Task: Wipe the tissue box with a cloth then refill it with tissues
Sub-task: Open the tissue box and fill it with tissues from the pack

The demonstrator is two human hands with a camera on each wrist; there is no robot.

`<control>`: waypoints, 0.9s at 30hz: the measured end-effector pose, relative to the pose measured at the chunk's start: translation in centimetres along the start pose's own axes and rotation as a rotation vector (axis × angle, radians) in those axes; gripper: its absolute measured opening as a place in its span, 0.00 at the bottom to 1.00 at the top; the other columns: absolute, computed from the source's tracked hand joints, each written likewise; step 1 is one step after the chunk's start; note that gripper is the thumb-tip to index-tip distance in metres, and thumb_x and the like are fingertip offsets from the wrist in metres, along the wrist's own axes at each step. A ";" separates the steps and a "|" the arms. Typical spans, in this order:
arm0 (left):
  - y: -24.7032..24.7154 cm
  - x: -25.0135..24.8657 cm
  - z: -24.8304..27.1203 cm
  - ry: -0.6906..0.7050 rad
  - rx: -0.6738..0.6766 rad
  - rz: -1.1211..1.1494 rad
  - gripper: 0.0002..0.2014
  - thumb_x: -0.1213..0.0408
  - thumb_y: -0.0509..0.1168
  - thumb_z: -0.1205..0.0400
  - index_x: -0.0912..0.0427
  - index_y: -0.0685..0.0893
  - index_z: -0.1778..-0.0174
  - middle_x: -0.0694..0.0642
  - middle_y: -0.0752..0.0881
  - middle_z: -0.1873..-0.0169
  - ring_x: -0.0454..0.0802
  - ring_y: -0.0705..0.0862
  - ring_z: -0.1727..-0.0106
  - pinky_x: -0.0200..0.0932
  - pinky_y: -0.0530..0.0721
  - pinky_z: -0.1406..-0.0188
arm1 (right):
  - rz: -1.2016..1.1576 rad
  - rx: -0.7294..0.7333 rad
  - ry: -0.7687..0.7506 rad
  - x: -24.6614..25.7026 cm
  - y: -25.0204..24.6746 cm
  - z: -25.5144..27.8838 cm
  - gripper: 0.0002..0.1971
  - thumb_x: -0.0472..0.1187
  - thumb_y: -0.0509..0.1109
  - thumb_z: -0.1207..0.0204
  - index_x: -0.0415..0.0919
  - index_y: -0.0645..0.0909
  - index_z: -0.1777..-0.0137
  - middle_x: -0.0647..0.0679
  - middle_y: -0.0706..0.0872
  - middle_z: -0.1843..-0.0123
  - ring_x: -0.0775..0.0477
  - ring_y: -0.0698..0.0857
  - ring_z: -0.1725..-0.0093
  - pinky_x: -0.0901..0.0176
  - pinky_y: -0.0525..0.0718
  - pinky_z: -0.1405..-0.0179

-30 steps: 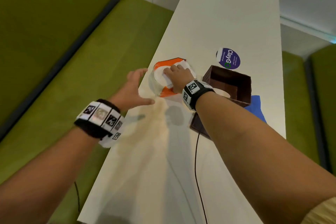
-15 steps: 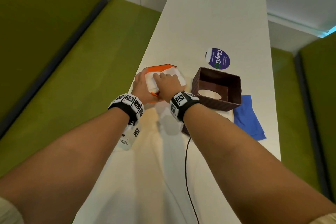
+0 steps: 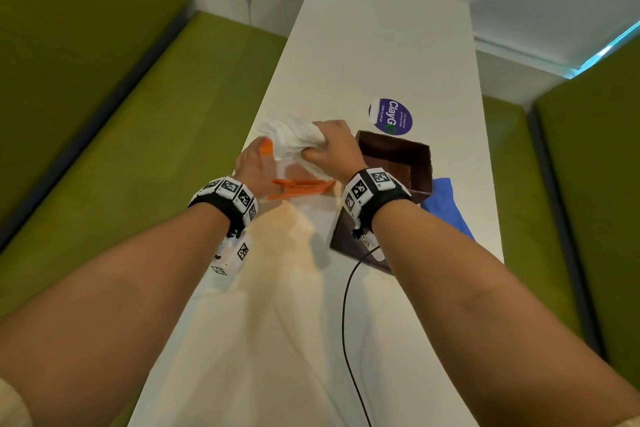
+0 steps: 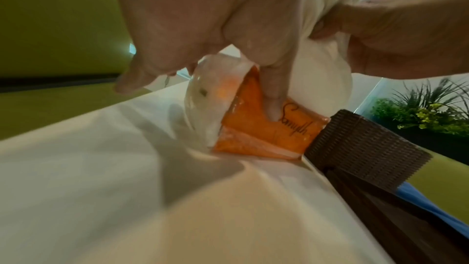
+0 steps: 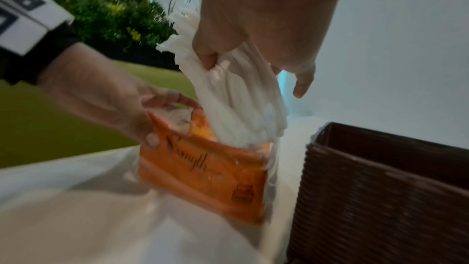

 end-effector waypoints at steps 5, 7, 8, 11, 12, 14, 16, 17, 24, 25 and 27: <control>-0.6 -2.5 1.8 0.103 -0.076 0.117 0.48 0.54 0.65 0.32 0.60 0.50 0.18 0.62 0.52 0.18 0.58 0.46 0.16 0.69 0.46 0.20 | -0.327 -0.170 0.130 0.2 -3.6 1.2 0.20 0.44 0.73 0.34 0.47 0.81 0.40 0.48 0.83 0.50 0.43 0.79 0.37 0.45 0.80 0.35; -0.5 -3.8 1.9 0.110 -0.047 0.417 0.51 0.48 0.65 0.38 0.62 0.55 0.19 0.63 0.60 0.20 0.58 0.57 0.18 0.61 0.59 0.20 | -0.511 -0.213 0.162 0.3 -4.9 2.0 0.20 0.41 0.74 0.32 0.46 0.79 0.38 0.47 0.85 0.44 0.44 0.84 0.40 0.46 0.83 0.36; -0.3 -4.4 2.1 0.040 -0.004 0.595 0.51 0.43 0.67 0.40 0.60 0.60 0.21 0.62 0.64 0.21 0.57 0.63 0.20 0.57 0.64 0.22 | -0.619 -0.227 0.182 0.4 -5.5 2.4 0.19 0.39 0.74 0.30 0.45 0.78 0.38 0.47 0.86 0.43 0.44 0.85 0.40 0.46 0.84 0.36; 1.4 -6.0 3.3 -0.228 0.220 1.066 0.35 0.38 0.71 0.36 0.52 0.79 0.36 0.60 0.76 0.26 0.58 0.75 0.26 0.57 0.71 0.26 | -0.936 -0.218 0.262 0.1 -6.4 3.7 0.19 0.36 0.73 0.27 0.42 0.78 0.36 0.43 0.86 0.39 0.42 0.85 0.38 0.40 0.83 0.35; 2.1 -6.5 3.8 -0.269 0.287 1.191 0.32 0.40 0.71 0.32 0.54 0.80 0.36 0.62 0.79 0.30 0.61 0.78 0.29 0.60 0.72 0.27 | -1.029 -0.200 0.298 -0.1 -6.3 4.3 0.20 0.36 0.71 0.25 0.42 0.76 0.33 0.43 0.86 0.38 0.41 0.85 0.38 0.41 0.84 0.37; 3.0 -7.4 4.9 -0.268 0.384 1.315 0.28 0.39 0.65 0.26 0.56 0.81 0.37 0.62 0.84 0.38 0.63 0.82 0.38 0.59 0.75 0.32 | -1.171 -0.165 0.352 -0.4 -5.9 5.5 0.22 0.35 0.68 0.23 0.42 0.73 0.29 0.44 0.84 0.37 0.41 0.83 0.38 0.46 0.85 0.46; 3.7 -7.9 5.8 -0.260 0.447 1.334 0.32 0.37 0.63 0.26 0.57 0.79 0.34 0.62 0.84 0.40 0.62 0.82 0.42 0.57 0.77 0.39 | -1.249 -0.129 0.357 -1.0 -5.6 6.9 0.24 0.34 0.67 0.22 0.42 0.71 0.26 0.43 0.83 0.36 0.41 0.83 0.39 0.50 0.84 0.51; 4.0 -8.1 6.2 -0.270 0.458 1.350 0.35 0.38 0.66 0.29 0.58 0.78 0.32 0.62 0.84 0.39 0.62 0.83 0.42 0.56 0.79 0.40 | -1.274 -0.108 0.353 -1.2 -5.4 7.6 0.24 0.33 0.66 0.22 0.42 0.71 0.26 0.44 0.84 0.37 0.42 0.84 0.41 0.51 0.84 0.53; 4.9 -6.4 7.1 -0.270 0.535 1.277 0.17 0.67 0.72 0.33 0.59 0.83 0.48 0.56 0.92 0.57 0.55 0.91 0.55 0.52 0.87 0.48 | -1.364 0.029 0.448 -4.8 -6.7 11.4 0.25 0.59 0.66 0.26 0.45 0.79 0.34 0.45 0.84 0.42 0.43 0.82 0.40 0.42 0.82 0.40; 4.9 -6.0 7.3 -0.280 0.545 1.231 0.19 0.69 0.75 0.36 0.59 0.84 0.48 0.56 0.92 0.58 0.55 0.92 0.56 0.52 0.88 0.51 | -1.346 0.033 0.476 -5.0 -7.0 11.7 0.29 0.63 0.64 0.27 0.43 0.79 0.34 0.43 0.84 0.43 0.42 0.82 0.42 0.43 0.81 0.38; 5.2 -5.4 7.7 -0.296 0.569 1.179 0.31 0.70 0.83 0.50 0.59 0.86 0.50 0.57 0.93 0.58 0.56 0.92 0.57 0.55 0.89 0.52 | -1.314 0.018 0.520 -5.0 -7.1 12.1 0.28 0.60 0.62 0.23 0.39 0.79 0.33 0.41 0.85 0.40 0.43 0.85 0.44 0.48 0.83 0.41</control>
Point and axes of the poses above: each hand's wrist, its own z-axis away from the middle knuckle, its own y-axis out of the palm, x = y × z, the point moved 3 cm from there along -z, towards the middle knuckle
